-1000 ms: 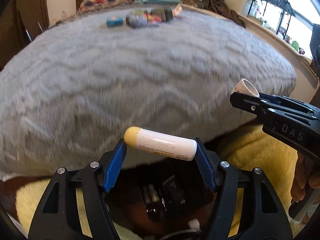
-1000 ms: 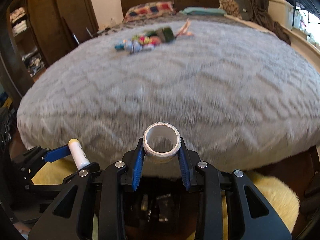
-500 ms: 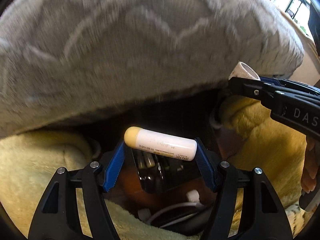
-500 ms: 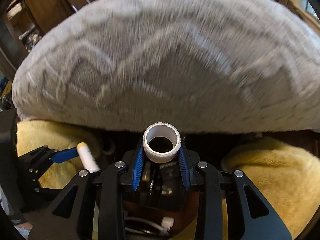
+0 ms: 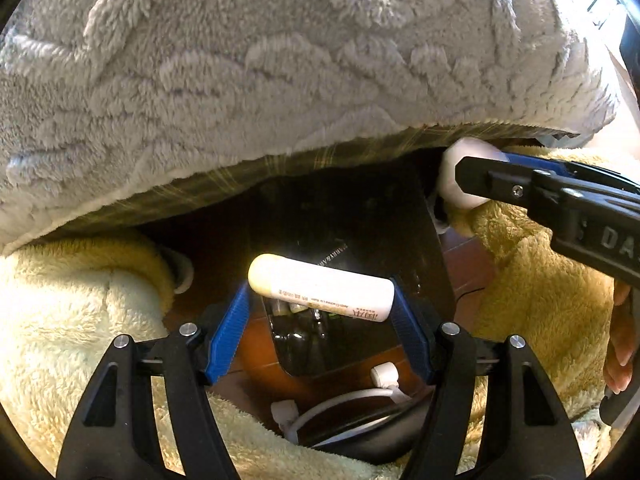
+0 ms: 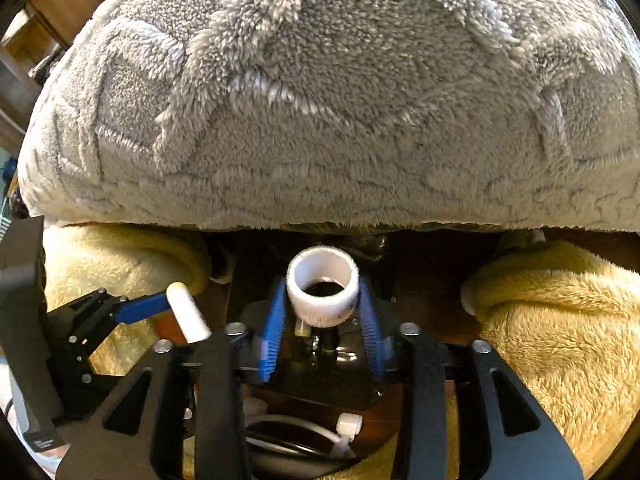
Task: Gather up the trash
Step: 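Carry the tube and tape roll down into the bin and open both tools, then move both open tools back over the remaining items on the bed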
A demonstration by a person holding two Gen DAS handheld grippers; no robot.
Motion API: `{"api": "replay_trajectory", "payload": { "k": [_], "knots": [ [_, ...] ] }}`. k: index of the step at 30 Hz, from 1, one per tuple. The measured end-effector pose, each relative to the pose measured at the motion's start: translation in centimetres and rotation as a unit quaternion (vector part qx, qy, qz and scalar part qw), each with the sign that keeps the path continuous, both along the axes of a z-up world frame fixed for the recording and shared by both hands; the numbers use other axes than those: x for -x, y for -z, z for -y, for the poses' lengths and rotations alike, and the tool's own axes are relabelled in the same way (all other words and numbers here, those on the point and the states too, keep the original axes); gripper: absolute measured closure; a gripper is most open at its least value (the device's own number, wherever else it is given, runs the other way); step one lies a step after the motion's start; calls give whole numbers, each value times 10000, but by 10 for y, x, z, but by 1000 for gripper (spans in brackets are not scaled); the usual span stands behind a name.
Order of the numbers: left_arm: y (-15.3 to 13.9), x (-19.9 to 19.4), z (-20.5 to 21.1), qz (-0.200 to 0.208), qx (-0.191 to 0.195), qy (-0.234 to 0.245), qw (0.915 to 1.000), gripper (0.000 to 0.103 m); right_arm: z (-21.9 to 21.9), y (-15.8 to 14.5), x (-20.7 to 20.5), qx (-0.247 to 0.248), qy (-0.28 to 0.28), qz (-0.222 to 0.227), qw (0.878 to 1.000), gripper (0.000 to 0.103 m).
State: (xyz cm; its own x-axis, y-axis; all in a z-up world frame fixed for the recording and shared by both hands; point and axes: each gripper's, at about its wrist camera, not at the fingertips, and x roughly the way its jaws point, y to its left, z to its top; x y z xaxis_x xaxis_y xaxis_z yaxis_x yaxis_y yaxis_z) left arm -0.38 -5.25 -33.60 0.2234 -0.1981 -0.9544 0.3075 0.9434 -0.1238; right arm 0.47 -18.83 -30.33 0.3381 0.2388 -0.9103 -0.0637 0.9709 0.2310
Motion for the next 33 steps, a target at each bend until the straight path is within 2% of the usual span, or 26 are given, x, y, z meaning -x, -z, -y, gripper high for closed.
{"api": "replay_trajectory", "payload": {
  "k": [1, 5, 7, 9, 13, 17, 24, 33],
  "knots": [
    [0, -2, -1, -2, -5, -8, 10000, 38, 2, -2, 0, -7, 25, 25, 10000, 42],
    [-8, -3, -5, 88, -44, -11, 10000, 29, 9, -14, -2, 3, 137, 148, 9998, 38],
    [-14, -3, -5, 145, -70, 4, 9999, 22, 14, -20, -2, 4, 219, 232, 9995, 30],
    [-20, -3, -2, 196, -88, 20, 9998, 20, 21, -28, 0, 31, 317, 344, 9989, 26],
    [-43, 0, -7, 490, -46, -78, 9988, 16, 34, -48, 4, 235, 553, 619, 9963, 11],
    [-75, 1, -23, 922, 200, -354, 9949, 15, 51, -70, 0, 294, 759, 864, 9929, 11],
    [-132, -17, -39, 1622, 291, -471, 9852, 14, 59, -126, -20, 498, 845, 1557, 9829, 5],
    [-175, -82, -41, 2238, 6, -665, 9724, 13, 50, -163, -83, 747, 683, 2020, 9741, 5]
  ]
}}
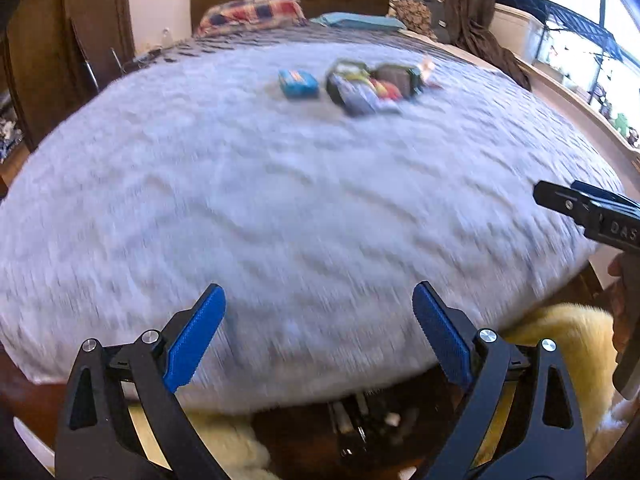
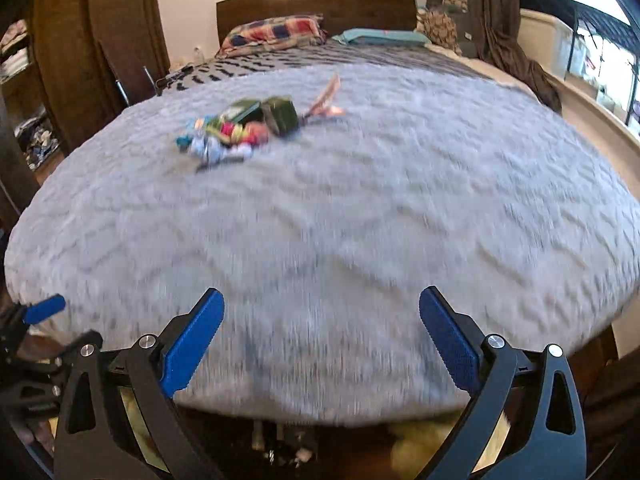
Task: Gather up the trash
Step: 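Move both open tools back over the remaining items on the bed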
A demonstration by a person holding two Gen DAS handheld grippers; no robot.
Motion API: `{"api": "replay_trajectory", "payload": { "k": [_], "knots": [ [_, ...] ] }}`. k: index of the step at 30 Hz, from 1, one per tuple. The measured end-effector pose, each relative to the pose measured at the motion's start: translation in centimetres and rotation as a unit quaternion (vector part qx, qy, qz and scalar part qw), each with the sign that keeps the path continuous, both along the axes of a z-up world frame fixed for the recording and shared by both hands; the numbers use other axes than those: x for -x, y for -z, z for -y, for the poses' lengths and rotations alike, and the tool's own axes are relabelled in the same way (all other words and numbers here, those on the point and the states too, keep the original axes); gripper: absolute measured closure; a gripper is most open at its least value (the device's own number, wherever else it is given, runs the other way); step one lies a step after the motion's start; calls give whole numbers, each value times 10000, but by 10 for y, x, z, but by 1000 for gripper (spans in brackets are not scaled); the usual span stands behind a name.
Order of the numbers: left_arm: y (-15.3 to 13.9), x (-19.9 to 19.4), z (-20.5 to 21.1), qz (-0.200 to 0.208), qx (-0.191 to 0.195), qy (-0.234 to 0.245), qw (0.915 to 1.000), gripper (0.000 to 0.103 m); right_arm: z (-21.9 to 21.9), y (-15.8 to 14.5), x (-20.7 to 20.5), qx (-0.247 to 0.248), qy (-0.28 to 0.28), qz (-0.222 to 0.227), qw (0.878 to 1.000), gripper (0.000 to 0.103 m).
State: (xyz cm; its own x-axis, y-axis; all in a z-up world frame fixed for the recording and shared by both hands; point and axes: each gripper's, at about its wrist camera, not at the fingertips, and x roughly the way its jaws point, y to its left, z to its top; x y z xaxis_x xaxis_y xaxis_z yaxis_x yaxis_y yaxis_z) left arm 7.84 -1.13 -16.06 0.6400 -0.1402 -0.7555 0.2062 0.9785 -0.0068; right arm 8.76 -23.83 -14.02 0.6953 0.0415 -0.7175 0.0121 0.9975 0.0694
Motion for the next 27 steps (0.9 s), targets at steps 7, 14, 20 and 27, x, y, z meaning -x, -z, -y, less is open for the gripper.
{"api": "replay_trajectory", "payload": {
  "k": [7, 14, 20, 27],
  "knots": [
    [-1, -67, 5, -75, 64, 45, 9999, 13, 4, -5, -56, -5, 36, 45, 10000, 5],
    [-2, -116, 19, -51, 2, 94, 9999, 13, -3, -4, -113, 157, -21, 225, 9996, 5],
    [-12, -146, 31, 88, 137, 245, 9996, 14, -17, -5, -147, 87, -192, 378, 9991, 11],
    [-18, -171, 51, 141, 172, 469, 9987, 29, -24, -4, -181, -7, -358, 293, 9989, 32]
  ]
}}
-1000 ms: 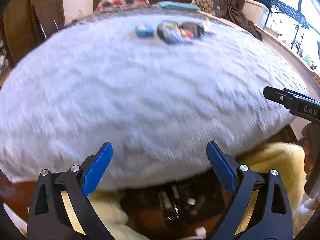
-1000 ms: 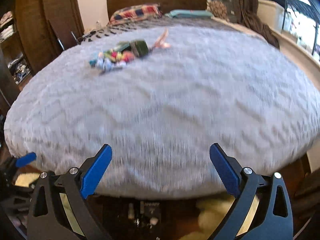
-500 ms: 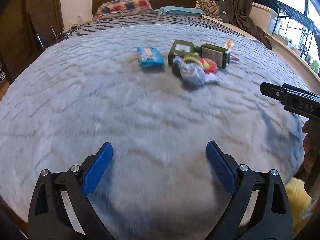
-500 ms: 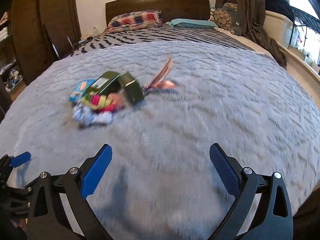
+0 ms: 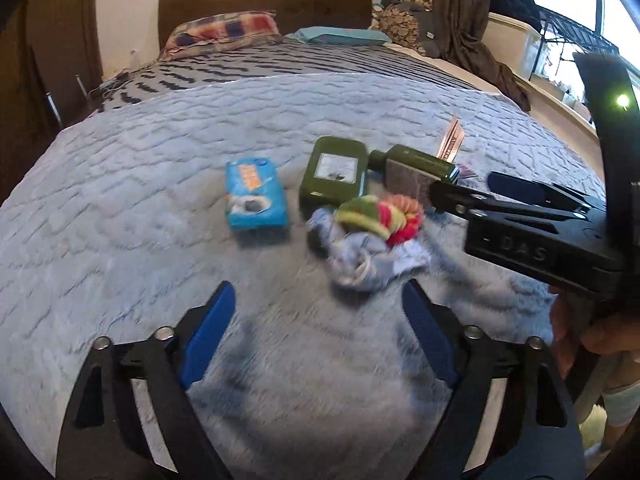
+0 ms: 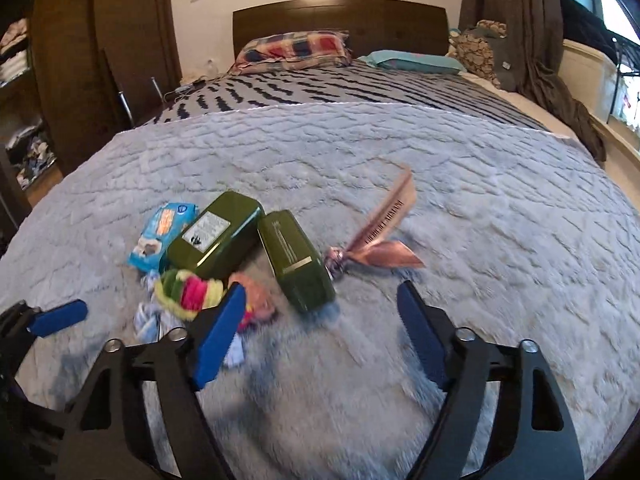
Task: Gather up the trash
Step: 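Move both open tools back over the remaining items on the bed, then grasp the white cloth with the left tool while the right tool grasps the green box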
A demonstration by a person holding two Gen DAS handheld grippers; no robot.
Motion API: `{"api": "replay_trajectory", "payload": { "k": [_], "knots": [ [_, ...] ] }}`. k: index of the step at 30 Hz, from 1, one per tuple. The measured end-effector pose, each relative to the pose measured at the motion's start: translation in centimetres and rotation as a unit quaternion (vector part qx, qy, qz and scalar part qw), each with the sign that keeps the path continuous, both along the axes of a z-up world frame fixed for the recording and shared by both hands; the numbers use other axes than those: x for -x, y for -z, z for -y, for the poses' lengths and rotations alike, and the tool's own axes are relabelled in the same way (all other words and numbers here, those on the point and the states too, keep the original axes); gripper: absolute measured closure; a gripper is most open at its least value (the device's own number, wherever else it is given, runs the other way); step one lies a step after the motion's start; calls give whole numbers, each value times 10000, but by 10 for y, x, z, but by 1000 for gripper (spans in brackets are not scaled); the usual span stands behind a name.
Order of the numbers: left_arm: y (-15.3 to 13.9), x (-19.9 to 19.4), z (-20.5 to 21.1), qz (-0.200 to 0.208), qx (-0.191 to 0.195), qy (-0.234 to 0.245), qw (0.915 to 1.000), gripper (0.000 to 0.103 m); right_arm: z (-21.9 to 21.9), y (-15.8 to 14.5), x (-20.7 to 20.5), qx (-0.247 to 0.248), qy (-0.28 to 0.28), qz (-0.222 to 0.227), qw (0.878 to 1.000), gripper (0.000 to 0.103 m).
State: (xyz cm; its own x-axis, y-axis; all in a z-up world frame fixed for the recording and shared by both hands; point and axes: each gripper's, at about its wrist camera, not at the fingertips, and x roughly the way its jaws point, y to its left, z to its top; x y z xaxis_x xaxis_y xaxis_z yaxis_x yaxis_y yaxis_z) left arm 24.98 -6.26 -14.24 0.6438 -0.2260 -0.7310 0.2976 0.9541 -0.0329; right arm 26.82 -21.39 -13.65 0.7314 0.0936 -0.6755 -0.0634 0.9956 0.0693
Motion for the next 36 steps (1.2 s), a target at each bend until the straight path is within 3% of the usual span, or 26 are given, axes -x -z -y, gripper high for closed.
{"api": "replay_trajectory", "payload": {
  "k": [5, 8, 9, 10, 21, 36],
  "knots": [
    [7, -16, 14, -138, -9, 135, 9998, 39, -8, 3, -18, 130, -126, -137, 9997, 44],
    [12, -23, 21, -267, 19, 212, 9994, 54, -11, 10, -24, 143, -203, -286, 9993, 56],
    [12, -24, 22, -279, 43, 231, 9993, 61, -12, 11, -24, 138, -225, -307, 9992, 65],
    [13, -25, 24, -296, 66, 261, 9992, 67, -11, 11, -23, 137, -220, -301, 9992, 66],
    [-3, 4, 22, -123, -6, 299, 9995, 73, 0, -18, 22, 154, -169, 121, 9997, 74],
    [-44, 119, 10, 413, 17, 397, 9984, 74, 8, -62, 153, -248, -365, 605, 9972, 75]
  ]
}}
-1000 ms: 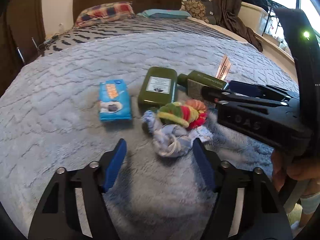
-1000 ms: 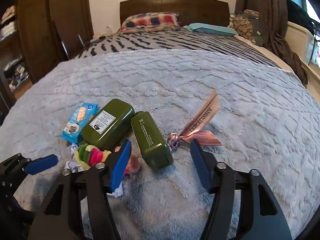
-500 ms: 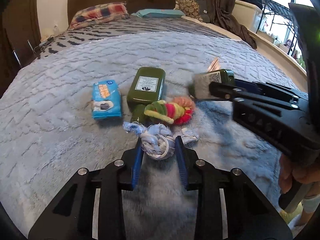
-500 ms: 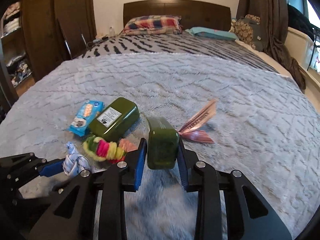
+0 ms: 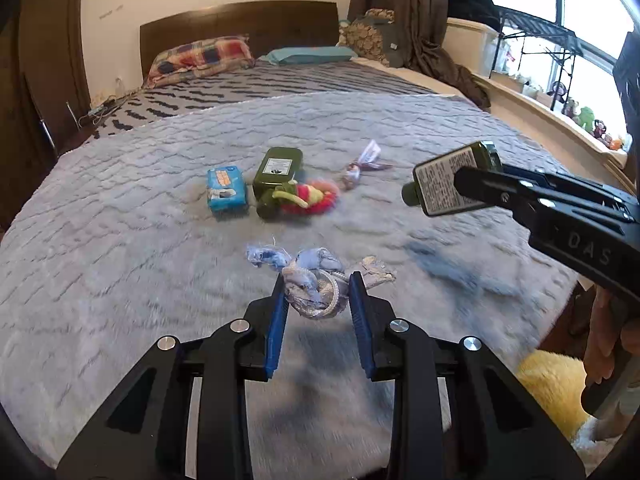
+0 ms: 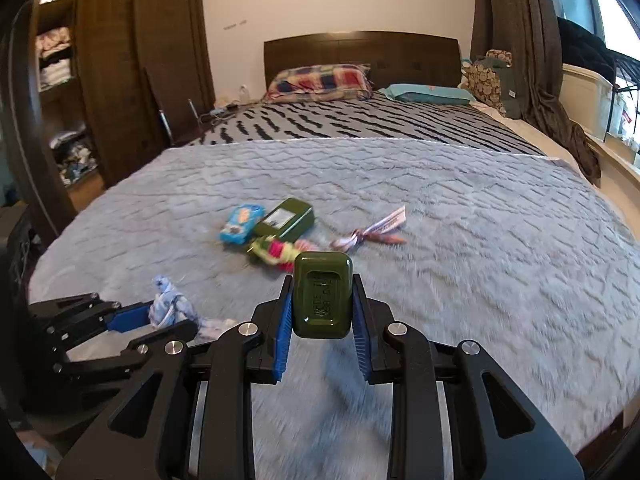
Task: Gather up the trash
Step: 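Grasp the white cloth with the left tool while the right tool grasps the green box, then lower the cloth and green box into the bin and open both tools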
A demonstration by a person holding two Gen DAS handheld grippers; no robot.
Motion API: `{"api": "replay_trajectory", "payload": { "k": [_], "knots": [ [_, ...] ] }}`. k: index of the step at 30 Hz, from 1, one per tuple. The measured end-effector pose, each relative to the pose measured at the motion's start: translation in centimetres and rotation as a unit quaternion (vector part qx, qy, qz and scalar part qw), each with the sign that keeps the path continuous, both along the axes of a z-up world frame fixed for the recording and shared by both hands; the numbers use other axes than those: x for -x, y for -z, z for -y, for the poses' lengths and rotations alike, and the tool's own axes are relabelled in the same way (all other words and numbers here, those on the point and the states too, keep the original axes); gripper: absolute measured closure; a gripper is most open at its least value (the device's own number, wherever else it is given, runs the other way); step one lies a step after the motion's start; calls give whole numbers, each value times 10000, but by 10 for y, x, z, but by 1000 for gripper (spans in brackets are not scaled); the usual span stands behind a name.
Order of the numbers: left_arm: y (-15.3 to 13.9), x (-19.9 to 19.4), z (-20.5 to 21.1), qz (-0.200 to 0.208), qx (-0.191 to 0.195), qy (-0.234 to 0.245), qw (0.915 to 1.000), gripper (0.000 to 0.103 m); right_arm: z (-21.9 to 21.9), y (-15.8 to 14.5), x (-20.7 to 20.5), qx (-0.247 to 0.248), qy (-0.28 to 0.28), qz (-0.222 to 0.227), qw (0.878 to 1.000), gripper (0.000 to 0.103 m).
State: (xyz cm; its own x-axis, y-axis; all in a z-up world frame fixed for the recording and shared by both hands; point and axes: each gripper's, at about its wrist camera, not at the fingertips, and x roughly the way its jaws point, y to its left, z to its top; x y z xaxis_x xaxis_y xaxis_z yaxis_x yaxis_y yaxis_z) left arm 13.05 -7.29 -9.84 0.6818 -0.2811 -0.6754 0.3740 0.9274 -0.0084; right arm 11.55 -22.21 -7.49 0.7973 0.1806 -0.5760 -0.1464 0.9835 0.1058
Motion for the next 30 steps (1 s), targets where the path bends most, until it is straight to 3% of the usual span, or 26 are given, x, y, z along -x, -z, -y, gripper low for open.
{"api": "replay_trajectory", "payload": {
  "k": [6, 14, 24, 30],
  "knots": [
    [-2, 46, -5, 121, 2, 31, 9999, 74, 0, 8, 49, -172, -24, 9, 9998, 75],
    [24, 100, -17, -51, 62, 14, 10000, 74, -6, 41, 98, -367, -39, -326, 9988, 75],
    [78, 132, -24, -719, 9, 78, 9974, 74, -21, 94, 134, -333, -194, -1071, 9935, 75],
    [123, 136, -25, -1268, -133, 44, 9918, 74, -22, 130, 130, -514, -272, -1722, 9833, 75]
  ]
}}
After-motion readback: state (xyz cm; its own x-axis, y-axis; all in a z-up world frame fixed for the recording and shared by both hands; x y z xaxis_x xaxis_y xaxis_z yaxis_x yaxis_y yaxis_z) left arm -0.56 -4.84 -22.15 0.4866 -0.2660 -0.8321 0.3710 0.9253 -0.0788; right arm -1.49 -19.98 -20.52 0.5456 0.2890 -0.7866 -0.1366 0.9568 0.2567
